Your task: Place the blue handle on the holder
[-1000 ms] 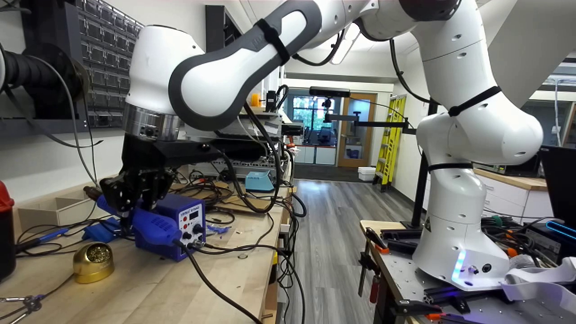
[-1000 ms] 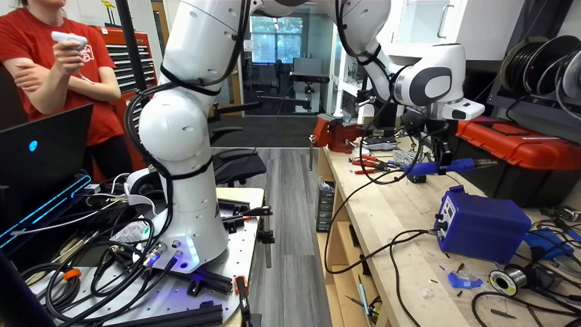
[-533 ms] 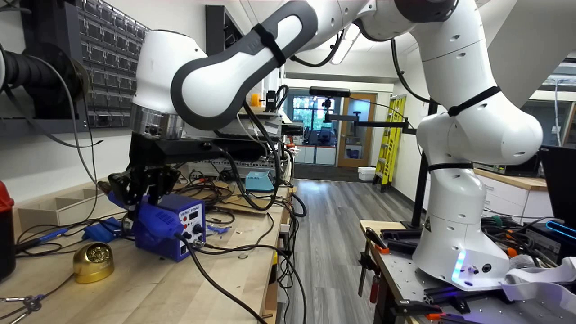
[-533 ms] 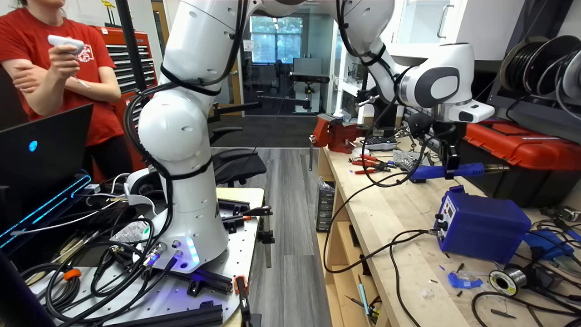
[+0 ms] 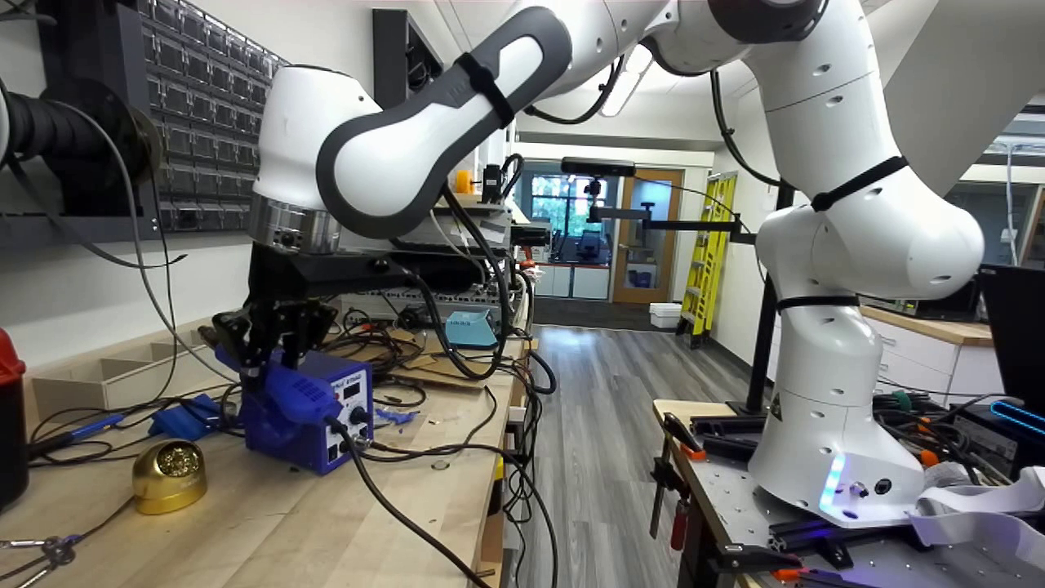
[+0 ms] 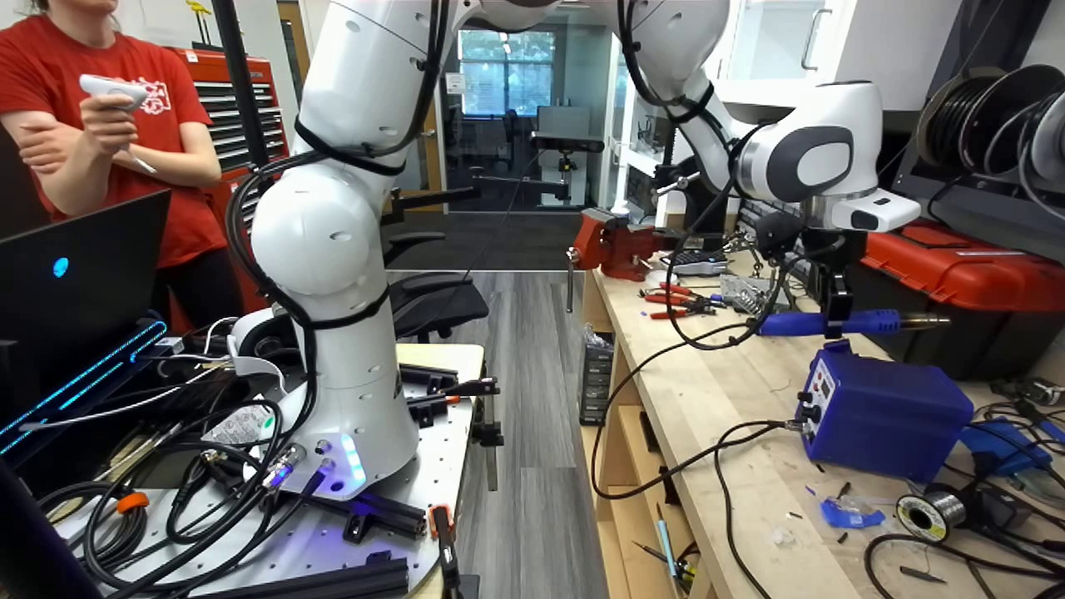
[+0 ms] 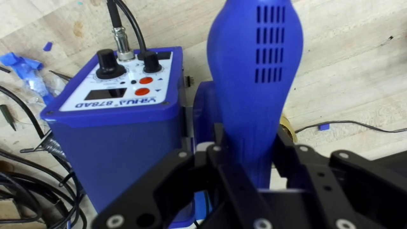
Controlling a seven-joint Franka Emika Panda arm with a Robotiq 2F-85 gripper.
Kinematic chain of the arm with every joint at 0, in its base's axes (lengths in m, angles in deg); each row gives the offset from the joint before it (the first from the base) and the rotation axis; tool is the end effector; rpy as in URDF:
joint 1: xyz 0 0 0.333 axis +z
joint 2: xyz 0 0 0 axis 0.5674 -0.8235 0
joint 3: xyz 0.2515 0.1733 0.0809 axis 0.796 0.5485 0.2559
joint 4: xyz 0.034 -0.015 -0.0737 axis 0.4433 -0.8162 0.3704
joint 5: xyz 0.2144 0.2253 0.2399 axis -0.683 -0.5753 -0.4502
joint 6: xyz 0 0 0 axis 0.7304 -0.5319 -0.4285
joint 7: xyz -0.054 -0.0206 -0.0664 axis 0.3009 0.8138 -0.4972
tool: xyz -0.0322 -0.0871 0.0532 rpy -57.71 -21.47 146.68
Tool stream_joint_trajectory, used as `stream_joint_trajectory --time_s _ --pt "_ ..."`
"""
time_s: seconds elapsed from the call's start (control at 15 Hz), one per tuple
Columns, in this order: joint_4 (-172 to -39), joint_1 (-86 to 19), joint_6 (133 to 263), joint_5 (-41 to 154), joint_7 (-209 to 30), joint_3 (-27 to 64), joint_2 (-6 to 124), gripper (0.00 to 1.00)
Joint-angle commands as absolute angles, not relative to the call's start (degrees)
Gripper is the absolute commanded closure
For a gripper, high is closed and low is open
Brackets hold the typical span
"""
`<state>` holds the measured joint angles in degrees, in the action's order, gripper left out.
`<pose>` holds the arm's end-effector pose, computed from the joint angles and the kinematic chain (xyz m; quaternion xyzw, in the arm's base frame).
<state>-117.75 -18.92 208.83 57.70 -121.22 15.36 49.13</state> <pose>0.6613 0.1069 0.3131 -0.9705 0.1962 -0.1397 0.0000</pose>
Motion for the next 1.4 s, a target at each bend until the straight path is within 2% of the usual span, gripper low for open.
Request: stream_joint_trajectory --time_s 0.0,1.33 --pt "-120.66 -19.6 209.51 58.97 -123.31 15.24 51.82 0.88" --pt "-115.37 -20.66 208.54 59.7 -117.93 16.24 45.8 0.88"
